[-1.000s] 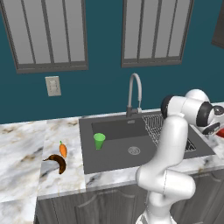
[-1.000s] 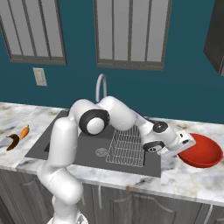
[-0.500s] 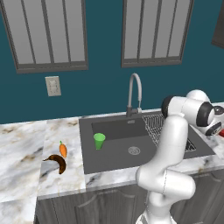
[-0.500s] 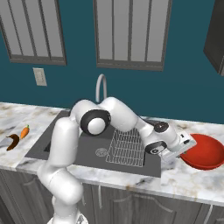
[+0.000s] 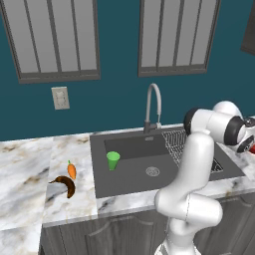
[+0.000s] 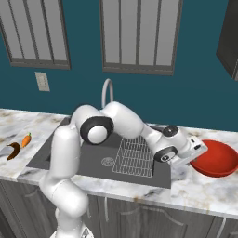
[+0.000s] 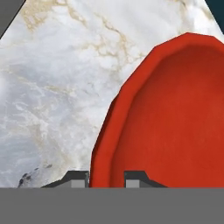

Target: Remove the carrot and banana from the sink. Then move the bowl and cup from the counter to the sink for washing.

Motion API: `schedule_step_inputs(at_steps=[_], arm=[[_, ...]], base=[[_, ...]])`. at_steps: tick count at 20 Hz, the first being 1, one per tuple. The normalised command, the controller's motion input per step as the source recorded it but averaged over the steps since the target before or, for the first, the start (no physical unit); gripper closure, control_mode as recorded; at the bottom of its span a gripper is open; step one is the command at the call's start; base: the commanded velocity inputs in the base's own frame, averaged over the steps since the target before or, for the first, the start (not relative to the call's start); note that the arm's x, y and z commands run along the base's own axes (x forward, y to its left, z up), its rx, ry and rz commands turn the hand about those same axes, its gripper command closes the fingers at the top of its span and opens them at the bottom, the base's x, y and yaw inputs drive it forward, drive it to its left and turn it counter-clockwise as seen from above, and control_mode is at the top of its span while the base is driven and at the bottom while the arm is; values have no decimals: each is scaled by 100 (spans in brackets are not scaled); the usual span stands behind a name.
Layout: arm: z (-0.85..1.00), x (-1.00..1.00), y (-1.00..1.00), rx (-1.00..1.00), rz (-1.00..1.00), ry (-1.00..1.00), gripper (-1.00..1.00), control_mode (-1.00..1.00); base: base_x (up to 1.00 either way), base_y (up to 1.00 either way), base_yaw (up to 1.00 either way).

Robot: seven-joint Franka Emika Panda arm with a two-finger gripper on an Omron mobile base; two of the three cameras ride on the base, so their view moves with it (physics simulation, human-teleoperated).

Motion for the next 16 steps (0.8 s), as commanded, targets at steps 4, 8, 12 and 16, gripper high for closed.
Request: schedule_step_inputs(at_steps=[4,8,12,16], arm=[[13,-28,9,0,6,0,100,-100],[9,-30,10,0,8,0,100,-100],[13,-30,11,0,10,0,100,-100],[15,-33,9,-2,15,0,100,-100]], base=[[0,0,0],[0,0,0],[0,0,0],[0,0,0]])
